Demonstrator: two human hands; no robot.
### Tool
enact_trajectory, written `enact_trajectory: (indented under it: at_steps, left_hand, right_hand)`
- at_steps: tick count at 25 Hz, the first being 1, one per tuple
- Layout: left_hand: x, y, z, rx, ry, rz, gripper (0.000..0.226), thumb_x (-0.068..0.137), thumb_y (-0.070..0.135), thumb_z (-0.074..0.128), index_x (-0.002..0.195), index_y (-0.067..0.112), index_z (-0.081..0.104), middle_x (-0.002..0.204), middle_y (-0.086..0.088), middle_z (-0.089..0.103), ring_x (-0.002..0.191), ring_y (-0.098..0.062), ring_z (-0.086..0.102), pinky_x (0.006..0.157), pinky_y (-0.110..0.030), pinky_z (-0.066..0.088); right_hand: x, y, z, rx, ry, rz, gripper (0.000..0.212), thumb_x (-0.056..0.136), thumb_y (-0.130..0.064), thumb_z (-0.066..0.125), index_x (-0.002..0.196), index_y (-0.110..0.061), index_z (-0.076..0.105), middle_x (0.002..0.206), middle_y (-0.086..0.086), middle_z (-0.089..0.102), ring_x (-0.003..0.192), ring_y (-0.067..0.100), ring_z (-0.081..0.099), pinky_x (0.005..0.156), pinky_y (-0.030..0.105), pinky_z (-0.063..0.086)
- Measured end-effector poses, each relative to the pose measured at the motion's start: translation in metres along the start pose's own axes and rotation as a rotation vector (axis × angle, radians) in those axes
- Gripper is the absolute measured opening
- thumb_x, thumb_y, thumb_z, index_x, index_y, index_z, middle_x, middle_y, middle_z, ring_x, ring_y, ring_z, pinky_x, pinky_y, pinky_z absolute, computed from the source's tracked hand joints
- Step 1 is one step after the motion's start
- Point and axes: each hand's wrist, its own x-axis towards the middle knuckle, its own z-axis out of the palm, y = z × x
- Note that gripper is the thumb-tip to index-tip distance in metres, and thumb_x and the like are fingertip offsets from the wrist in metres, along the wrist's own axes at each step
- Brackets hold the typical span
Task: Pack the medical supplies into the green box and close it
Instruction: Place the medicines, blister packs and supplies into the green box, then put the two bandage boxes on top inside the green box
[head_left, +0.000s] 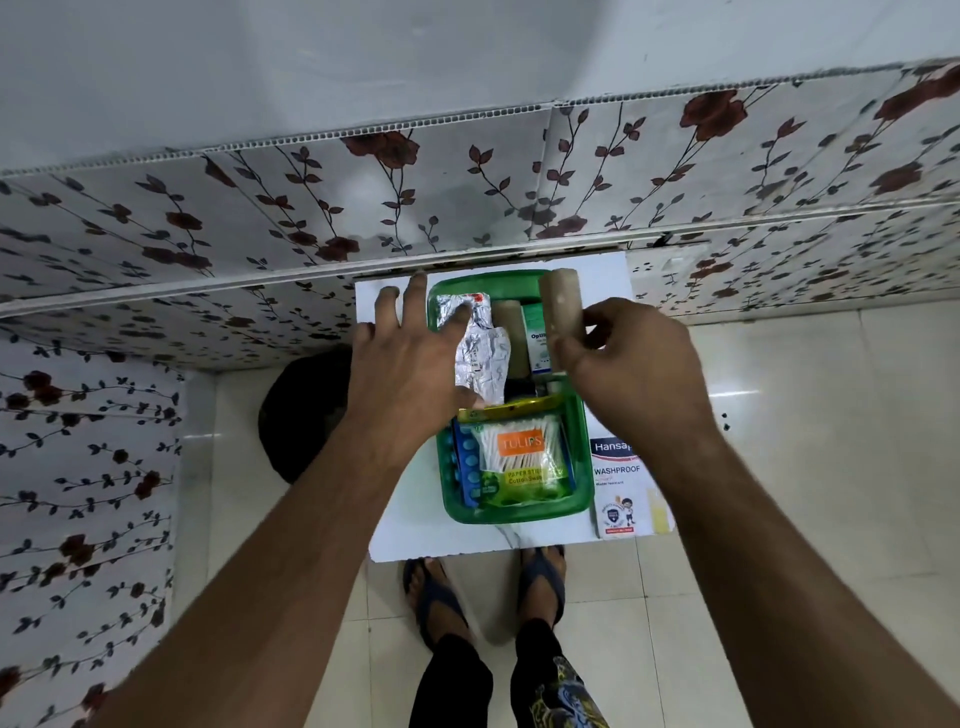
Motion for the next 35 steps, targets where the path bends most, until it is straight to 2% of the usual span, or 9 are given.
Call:
enact_trajectory:
  at_steps: [2, 4, 6, 12, 16, 19, 24, 30, 35]
  left_hand:
    - [0.005, -0.003, 0.006, 0.003, -0.029, 0.003, 0.100, 0.065, 0.064, 0.074, 0.149, 0.039, 0.025, 0.162, -0.015, 0.009, 0.145, -0.042, 0.011, 0.107, -0.058, 0.030]
    - [0.007, -0.007, 0.008, -0.020, -0.062, 0.000, 0.101, 0.064, 0.066, 0.073, 0.149, 0.042, 0.023, 0.162, -0.014, 0.008, 0.145, -0.042, 0.009, 0.108, -0.059, 0.028]
    - [0.009, -0.008, 0.006, -0.045, -0.047, -0.004, 0.097, 0.064, 0.065, 0.073, 0.147, 0.042, 0.028, 0.162, -0.014, 0.011, 0.145, -0.041, 0.010, 0.108, -0.059, 0.027]
    - [0.013, -0.005, 0.006, -0.055, -0.014, -0.053, 0.095, 0.062, 0.065, 0.075, 0.144, 0.037, 0.037, 0.159, -0.015, 0.020, 0.144, -0.040, 0.013, 0.108, -0.056, 0.028]
    - [0.010, -0.009, 0.003, -0.093, -0.005, -0.028, 0.091, 0.064, 0.061, 0.076, 0.143, 0.035, 0.040, 0.158, -0.014, 0.022, 0.144, -0.039, 0.015, 0.107, -0.056, 0.029]
    - [-0.002, -0.011, -0.012, -0.193, 0.090, -0.010, 0.072, 0.073, 0.051, 0.073, 0.136, 0.031, 0.048, 0.152, -0.012, 0.033, 0.140, -0.036, 0.025, 0.105, -0.054, 0.033]
    - [-0.029, 0.026, -0.043, -0.464, 0.199, 0.127, 0.033, 0.085, 0.031, 0.064, 0.117, 0.022, 0.063, 0.121, -0.004, 0.058, 0.113, -0.027, 0.054, 0.093, -0.043, 0.045]
    - [-0.033, 0.098, -0.030, -0.631, 0.066, 0.282, 0.028, 0.089, 0.031, 0.062, 0.116, 0.025, 0.065, 0.119, 0.004, 0.061, 0.105, -0.018, 0.060, 0.084, -0.037, 0.051]
    - [-0.030, 0.114, -0.009, -0.641, 0.005, 0.316, 0.025, 0.090, 0.029, 0.061, 0.114, 0.025, 0.065, 0.113, 0.003, 0.063, 0.097, -0.018, 0.062, 0.081, -0.037, 0.051]
  right_hand:
    - [-0.001, -0.010, 0.012, -0.155, 0.044, -0.057, 0.043, 0.090, -0.052, 0.044, 0.090, -0.016, 0.067, 0.079, 0.001, 0.065, 0.072, 0.029, 0.061, 0.058, 0.031, 0.043]
    - [-0.003, -0.017, 0.018, -0.266, 0.045, -0.133, 0.033, 0.091, -0.042, 0.047, 0.093, -0.012, 0.060, 0.080, 0.007, 0.056, 0.070, 0.033, 0.057, 0.058, 0.031, 0.034]
    - [-0.004, -0.020, 0.024, -0.328, 0.072, -0.192, 0.029, 0.090, -0.035, 0.050, 0.096, -0.009, 0.059, 0.086, 0.015, 0.061, 0.076, 0.038, 0.061, 0.058, 0.033, 0.032]
    - [0.008, -0.011, 0.043, -0.393, 0.151, -0.135, 0.047, 0.092, -0.050, 0.030, 0.093, -0.009, 0.053, 0.084, 0.014, 0.064, 0.074, 0.037, 0.063, 0.058, 0.034, 0.027]
    - [0.009, -0.005, 0.041, -0.326, 0.090, -0.175, 0.037, 0.091, -0.043, 0.051, 0.093, -0.006, 0.056, 0.085, 0.017, 0.063, 0.075, 0.039, 0.062, 0.060, 0.035, 0.035]
    - [0.003, 0.009, 0.024, -0.229, 0.100, -0.054, 0.038, 0.089, -0.053, 0.050, 0.089, -0.016, 0.055, 0.081, 0.004, 0.061, 0.071, 0.029, 0.057, 0.061, 0.033, 0.041]
    - [-0.031, 0.080, -0.010, -0.013, -0.004, 0.263, 0.019, 0.085, -0.042, 0.062, 0.084, -0.024, 0.056, 0.072, -0.010, 0.059, 0.072, 0.018, 0.059, 0.055, 0.027, 0.034]
    - [-0.061, 0.160, 0.022, -0.036, -0.271, 0.446, 0.060, 0.070, -0.053, 0.076, 0.118, -0.025, 0.052, 0.102, 0.000, 0.062, 0.087, 0.018, 0.061, 0.073, 0.034, 0.050]
    - [-0.061, 0.168, 0.033, 0.040, -0.235, 0.474, 0.042, 0.070, -0.040, 0.077, 0.107, -0.028, 0.060, 0.095, -0.006, 0.068, 0.085, 0.017, 0.065, 0.078, 0.037, 0.055]
